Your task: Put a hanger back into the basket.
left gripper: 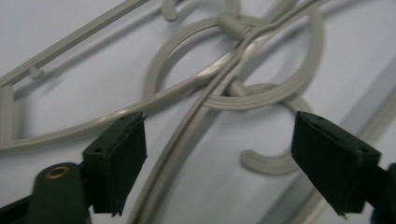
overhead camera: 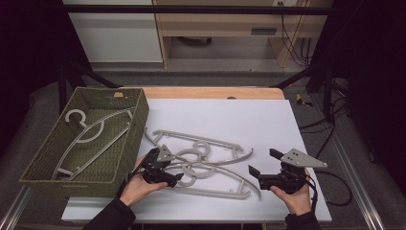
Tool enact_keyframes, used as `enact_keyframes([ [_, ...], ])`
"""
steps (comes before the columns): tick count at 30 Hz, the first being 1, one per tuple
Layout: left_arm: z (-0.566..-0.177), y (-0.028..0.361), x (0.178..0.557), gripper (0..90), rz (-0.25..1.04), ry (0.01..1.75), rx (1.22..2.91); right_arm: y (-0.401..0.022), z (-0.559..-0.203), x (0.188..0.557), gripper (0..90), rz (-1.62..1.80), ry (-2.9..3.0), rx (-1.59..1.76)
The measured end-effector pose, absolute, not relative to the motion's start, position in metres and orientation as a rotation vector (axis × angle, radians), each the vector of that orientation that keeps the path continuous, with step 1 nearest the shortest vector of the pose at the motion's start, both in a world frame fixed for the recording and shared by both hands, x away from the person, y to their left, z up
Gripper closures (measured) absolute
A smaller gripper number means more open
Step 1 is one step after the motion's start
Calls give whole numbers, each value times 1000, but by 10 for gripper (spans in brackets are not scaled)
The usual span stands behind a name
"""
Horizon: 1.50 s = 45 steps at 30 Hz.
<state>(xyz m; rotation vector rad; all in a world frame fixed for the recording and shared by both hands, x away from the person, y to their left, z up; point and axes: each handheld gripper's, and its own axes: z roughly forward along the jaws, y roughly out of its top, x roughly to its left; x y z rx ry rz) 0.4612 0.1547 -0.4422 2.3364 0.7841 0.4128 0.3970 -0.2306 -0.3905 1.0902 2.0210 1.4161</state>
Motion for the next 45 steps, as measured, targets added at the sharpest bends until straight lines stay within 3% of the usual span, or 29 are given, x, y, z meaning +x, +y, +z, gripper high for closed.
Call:
enact_keyframes([
  [1, -446, 155, 464, 283, 420, 795, 2325, -230, -391, 398, 51, 1414, 2026, 1087],
  [11, -463, 156, 476, 468, 380, 821, 2378, -229, -393, 398, 51, 1410, 2040, 1085],
  [17, -464, 156, 477, 575, 430, 805, 2390, -228, -393, 399, 52, 1406, 2043, 1087],
  [25, -466, 156, 480, 575, 421, 798, 2383, -227, -394, 399, 52, 1402, 2049, 1083],
  [29, -465, 156, 480, 653, 426, 802, 2397, -227, -394, 399, 53, 1402, 2050, 1081],
  [45, -458, 148, 462, 789, 338, 732, 2499, -228, -392, 398, 55, 1405, 2041, 1080],
])
